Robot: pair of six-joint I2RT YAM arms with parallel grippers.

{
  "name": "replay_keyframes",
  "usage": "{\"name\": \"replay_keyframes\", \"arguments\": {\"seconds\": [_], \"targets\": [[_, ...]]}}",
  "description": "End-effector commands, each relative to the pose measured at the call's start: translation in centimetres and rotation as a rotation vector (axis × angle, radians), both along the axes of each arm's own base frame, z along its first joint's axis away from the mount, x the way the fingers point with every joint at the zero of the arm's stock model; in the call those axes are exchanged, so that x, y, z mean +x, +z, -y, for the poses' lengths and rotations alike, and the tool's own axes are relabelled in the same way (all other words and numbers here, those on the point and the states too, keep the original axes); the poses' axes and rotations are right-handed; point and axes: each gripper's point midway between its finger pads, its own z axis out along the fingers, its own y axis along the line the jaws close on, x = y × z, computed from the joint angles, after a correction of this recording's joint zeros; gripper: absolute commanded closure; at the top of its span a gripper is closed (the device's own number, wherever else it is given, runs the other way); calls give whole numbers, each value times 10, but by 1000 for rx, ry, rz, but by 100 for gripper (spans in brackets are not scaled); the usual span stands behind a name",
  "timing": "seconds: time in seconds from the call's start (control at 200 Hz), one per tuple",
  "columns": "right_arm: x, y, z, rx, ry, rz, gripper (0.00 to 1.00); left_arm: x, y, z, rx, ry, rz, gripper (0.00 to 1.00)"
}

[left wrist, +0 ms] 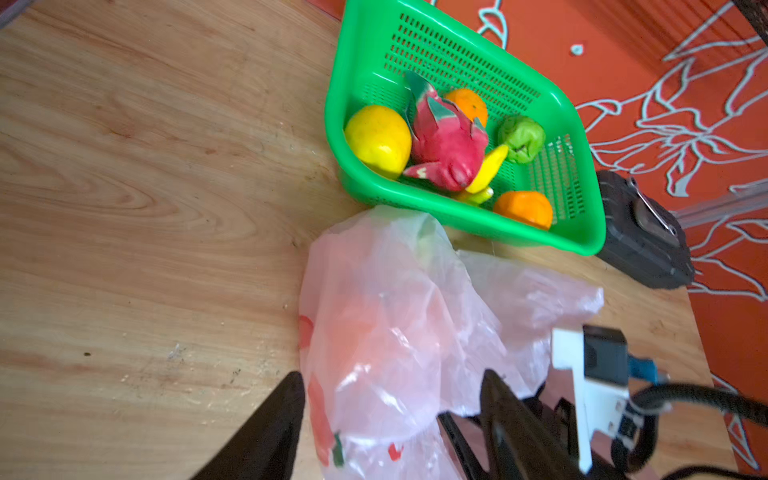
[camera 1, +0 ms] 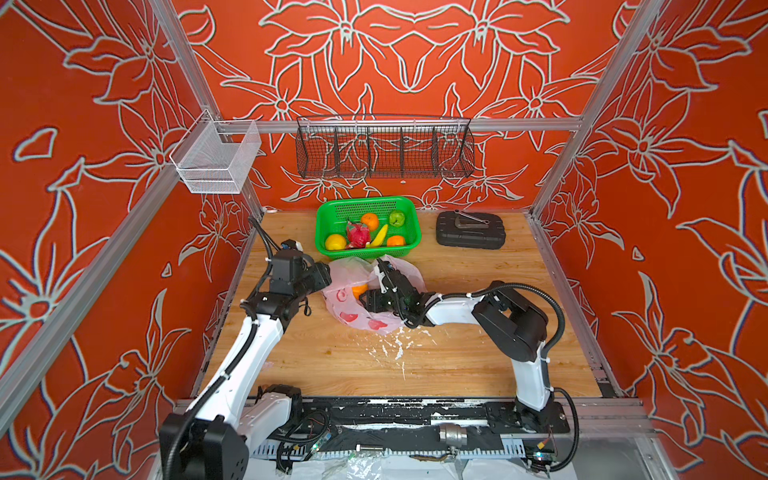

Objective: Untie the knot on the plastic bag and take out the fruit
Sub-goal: 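Hold the bag mouth open with left gripper while right gripper reaches inside, then grasp the orange at the bag bottom with the right gripper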

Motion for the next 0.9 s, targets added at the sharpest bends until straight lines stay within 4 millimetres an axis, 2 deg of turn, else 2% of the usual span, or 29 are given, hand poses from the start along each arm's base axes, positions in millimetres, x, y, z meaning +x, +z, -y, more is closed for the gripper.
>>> {"name": "replay_keyframes", "arguments": {"seconds": [0.0, 0.175, 0.33, 0.445, 0.52, 0.661, 0.786, 0.896], "targets": [[-13, 21, -11, 75, 98, 21, 29, 12, -34, 1, -76, -23, -129, 34], [-39, 18, -15, 15, 221, 70, 30, 32, -84, -6, -106, -7, -243, 37], [-61, 10, -16, -105, 321, 134, 30, 36, -124, 7, -171, -54, -389, 42], [-72, 2, -17, -192, 362, 173, 29, 33, -146, 16, -229, -68, -449, 55], [-68, 3, -13, -202, 330, 183, 29, 27, -157, 18, -251, -63, -473, 69], [-47, 8, 0, -230, 198, 211, 25, 14, -173, 21, -270, -63, -523, 90], [-22, 11, 17, -254, 66, 221, 23, 3, -182, 26, -284, -85, -552, 100], [-10, 13, 17, -292, 81, 261, 22, -2, -181, 29, -293, -111, -550, 100]]}}
